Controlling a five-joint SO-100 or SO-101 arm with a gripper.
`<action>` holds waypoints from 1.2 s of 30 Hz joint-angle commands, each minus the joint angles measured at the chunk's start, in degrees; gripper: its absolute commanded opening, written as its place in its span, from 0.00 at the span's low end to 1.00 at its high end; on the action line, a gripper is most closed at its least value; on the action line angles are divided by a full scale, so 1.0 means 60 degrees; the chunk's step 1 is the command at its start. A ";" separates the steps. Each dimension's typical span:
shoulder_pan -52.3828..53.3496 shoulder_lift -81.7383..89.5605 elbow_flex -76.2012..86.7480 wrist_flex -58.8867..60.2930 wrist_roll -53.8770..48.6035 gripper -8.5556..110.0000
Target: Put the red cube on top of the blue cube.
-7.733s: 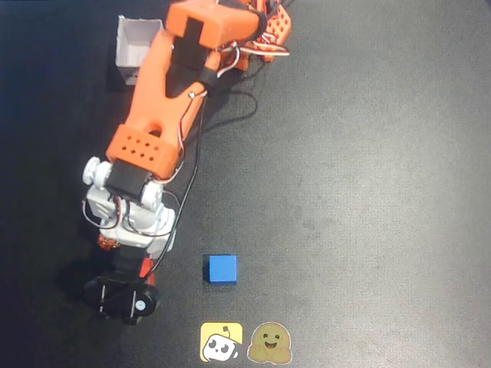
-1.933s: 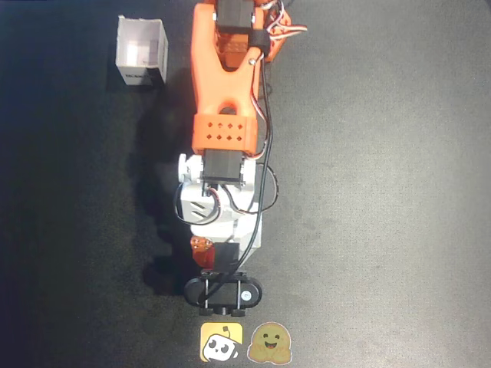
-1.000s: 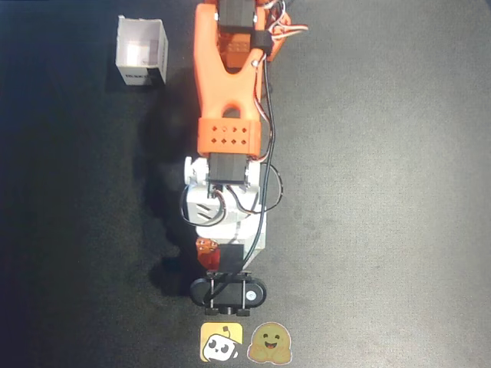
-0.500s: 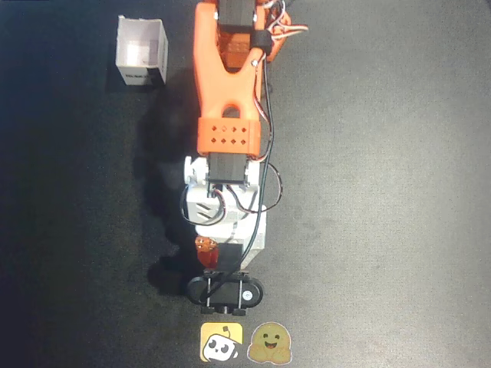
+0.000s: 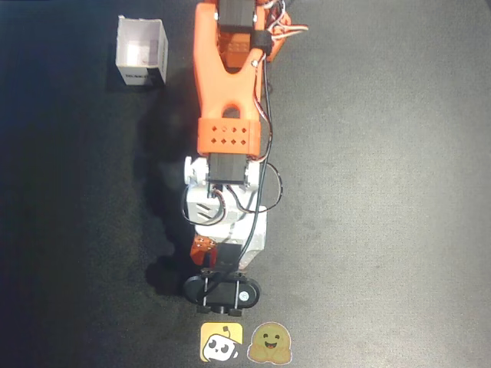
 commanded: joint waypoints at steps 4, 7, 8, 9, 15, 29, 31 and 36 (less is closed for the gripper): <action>0.0059 0.1187 -0.0117 -0.0161 0.0103 0.26; 0.0029 0.1450 -0.0073 -0.0146 0.0117 0.26; 0.0029 0.1538 -0.0059 -0.0132 0.0088 0.26; 0.0029 0.1670 0.0000 -0.0132 0.0088 0.26; 0.0000 0.2476 0.0571 -0.0132 0.0088 0.26; 0.0103 0.7544 0.4893 0.0000 -0.1597 0.07; 0.0117 0.8379 0.5552 0.0176 -0.1831 0.08; 0.0132 0.9434 0.6299 0.1362 -0.1846 0.08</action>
